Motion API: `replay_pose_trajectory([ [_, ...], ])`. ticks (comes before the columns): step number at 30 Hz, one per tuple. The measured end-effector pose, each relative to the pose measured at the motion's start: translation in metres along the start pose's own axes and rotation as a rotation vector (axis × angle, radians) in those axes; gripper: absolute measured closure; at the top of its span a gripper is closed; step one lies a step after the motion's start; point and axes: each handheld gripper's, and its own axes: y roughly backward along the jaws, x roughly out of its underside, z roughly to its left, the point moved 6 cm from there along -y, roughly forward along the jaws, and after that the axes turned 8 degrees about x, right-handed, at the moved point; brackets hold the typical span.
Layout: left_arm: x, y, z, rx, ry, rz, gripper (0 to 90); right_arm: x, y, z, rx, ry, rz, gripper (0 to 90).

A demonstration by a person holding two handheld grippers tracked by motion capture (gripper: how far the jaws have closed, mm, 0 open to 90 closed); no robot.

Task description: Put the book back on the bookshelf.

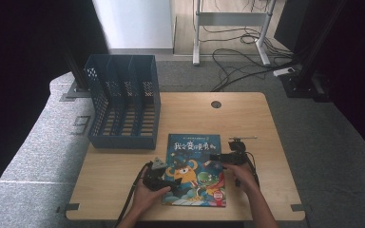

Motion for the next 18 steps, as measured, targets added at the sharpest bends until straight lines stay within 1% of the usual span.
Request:
replay_pose_trajectory([
  [1,0.0,-0.001,-0.001,-0.009,-0.007,0.004,13.0,0.0,0.0,0.0,0.0,0.0,0.0,30.9],
  [4,0.001,-0.002,-0.003,-0.027,-0.026,0.015,11.7,0.002,0.002,-0.002,-0.03,-0.019,0.013,31.0],
  [8,0.0,-0.001,-0.001,-0.012,-0.016,0.013,11.8,0.001,0.004,0.0,-0.034,-0.014,0.003,30.3],
  [9,0.0,-0.001,-0.001,-0.006,-0.011,0.009,12.0,0.0,0.008,0.001,-0.055,-0.022,-0.008,30.3],
  [11,0.0,0.0,0.0,0.004,-0.002,0.006,12.0,-0.002,0.013,0.001,-0.077,-0.027,-0.022,31.2],
  [15,0.0,0.0,0.0,0.007,0.001,0.004,12.0,-0.002,0.015,0.002,-0.088,-0.022,-0.022,31.2],
  [18,0.0,0.0,0.0,0.007,0.001,0.001,12.0,-0.001,0.015,0.0,-0.106,-0.032,-0.007,31.2],
])
